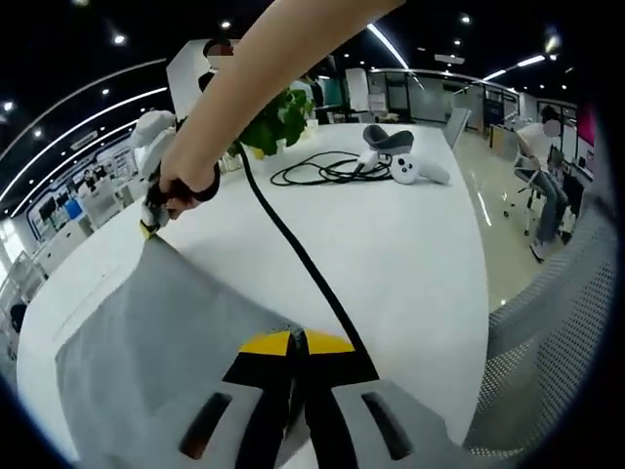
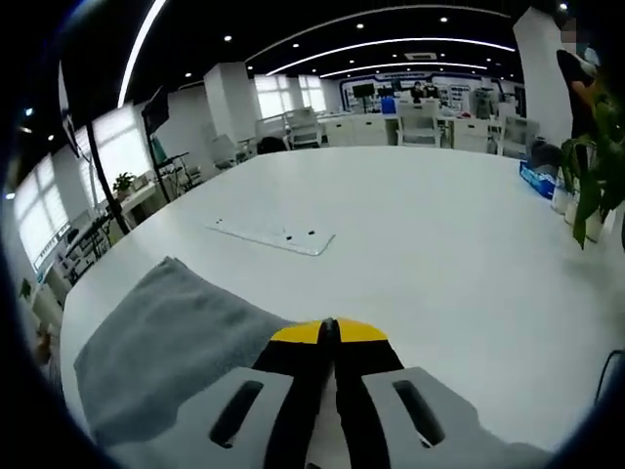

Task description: Fold the towel on the table until its edges align and the towel forms a compact rectangular stack.

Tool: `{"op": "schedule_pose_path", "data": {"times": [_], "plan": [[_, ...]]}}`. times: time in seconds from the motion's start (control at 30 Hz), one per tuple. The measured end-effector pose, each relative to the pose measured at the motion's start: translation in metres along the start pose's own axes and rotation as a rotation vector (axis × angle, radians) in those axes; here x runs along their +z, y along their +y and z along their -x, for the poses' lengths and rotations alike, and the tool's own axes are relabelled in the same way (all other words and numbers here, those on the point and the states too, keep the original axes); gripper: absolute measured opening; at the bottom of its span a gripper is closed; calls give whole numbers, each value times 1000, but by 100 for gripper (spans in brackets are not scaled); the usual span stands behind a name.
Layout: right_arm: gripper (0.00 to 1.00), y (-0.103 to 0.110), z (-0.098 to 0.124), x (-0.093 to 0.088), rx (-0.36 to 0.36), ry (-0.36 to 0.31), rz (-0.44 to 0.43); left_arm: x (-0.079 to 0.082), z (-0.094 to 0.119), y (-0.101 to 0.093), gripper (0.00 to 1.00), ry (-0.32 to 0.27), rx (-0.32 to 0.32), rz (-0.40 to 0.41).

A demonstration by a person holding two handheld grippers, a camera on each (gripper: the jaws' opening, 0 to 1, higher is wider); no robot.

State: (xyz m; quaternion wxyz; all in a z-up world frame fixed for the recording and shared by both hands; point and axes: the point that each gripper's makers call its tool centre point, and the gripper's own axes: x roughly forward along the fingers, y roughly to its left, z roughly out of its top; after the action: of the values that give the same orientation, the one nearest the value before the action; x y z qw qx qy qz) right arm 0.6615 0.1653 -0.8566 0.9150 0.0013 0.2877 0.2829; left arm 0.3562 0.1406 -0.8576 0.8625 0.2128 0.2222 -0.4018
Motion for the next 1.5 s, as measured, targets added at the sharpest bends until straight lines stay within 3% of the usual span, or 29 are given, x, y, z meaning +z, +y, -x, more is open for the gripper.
{"op": "schedule_pose_path", "data": {"times": [0.13,0.67,0.83,1.07,1.5], "plan": [[1,9,2,10,-2,0,33,9,9,7,3,-31,24,29],[1,44,13,50,-1,-44,16,30,48,34,3,-128,119,100],[1,57,17,65,-3,-64,23,28,63,32,3,-140,125,108],[1,75,17,79,6,-84,24,26,89,51,3,-175,168,190],[1,108,7,101,3,-112,-18,4,122,71,3,-183,201,277]]}}
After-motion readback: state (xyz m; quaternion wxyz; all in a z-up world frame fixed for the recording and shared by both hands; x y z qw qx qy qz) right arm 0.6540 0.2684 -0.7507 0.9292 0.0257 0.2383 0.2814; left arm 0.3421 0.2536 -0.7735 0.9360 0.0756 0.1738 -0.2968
